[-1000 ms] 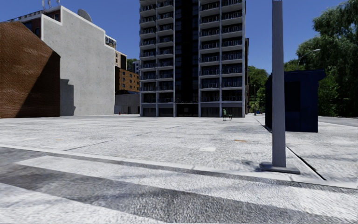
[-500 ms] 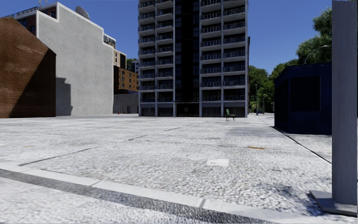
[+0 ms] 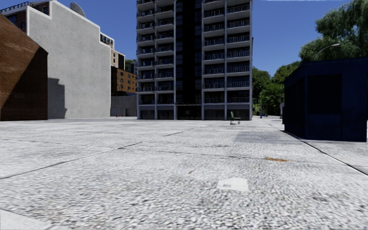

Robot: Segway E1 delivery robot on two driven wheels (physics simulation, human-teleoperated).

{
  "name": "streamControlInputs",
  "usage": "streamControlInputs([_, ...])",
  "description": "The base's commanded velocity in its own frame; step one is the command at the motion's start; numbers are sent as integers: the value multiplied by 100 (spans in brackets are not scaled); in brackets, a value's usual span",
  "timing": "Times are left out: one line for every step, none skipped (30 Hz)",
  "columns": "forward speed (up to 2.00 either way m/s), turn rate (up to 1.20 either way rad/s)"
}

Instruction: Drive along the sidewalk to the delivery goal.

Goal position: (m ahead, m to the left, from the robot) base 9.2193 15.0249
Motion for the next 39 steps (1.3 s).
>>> streamControlInputs([132, -27])
streamControlInputs([132, -27])
streamControlInputs([132, -27])
streamControlInputs([132, -27])
streamControlInputs([132, -27])
streamControlInputs([132, -27])
streamControlInputs([132, -27])
streamControlInputs([132, -27])
streamControlInputs([132, -27])
streamControlInputs([132, -26])
streamControlInputs([132, -26])
streamControlInputs([132, -25])
streamControlInputs([132, -20])
streamControlInputs([132, -18])
streamControlInputs([132, -14])
streamControlInputs([132, -14])
streamControlInputs([132, -8])
streamControlInputs([132, -3])
streamControlInputs([132, 0])
streamControlInputs([132, 0])
streamControlInputs([132, 0])
streamControlInputs([132, 0])
streamControlInputs([132, 0])
streamControlInputs([132, 0])
streamControlInputs([132, 0])
streamControlInputs([132, 0])
streamControlInputs([132, 0])
streamControlInputs([132, 0])
streamControlInputs([132, 0])
streamControlInputs([132, 0])
streamControlInputs([132, 0])
streamControlInputs([132, 0])
streamControlInputs([132, 0])
streamControlInputs([132, 0])
streamControlInputs([132, 0])
streamControlInputs([132, 0])
streamControlInputs([132, 0])
streamControlInputs([132, 0])
streamControlInputs([132, 0])
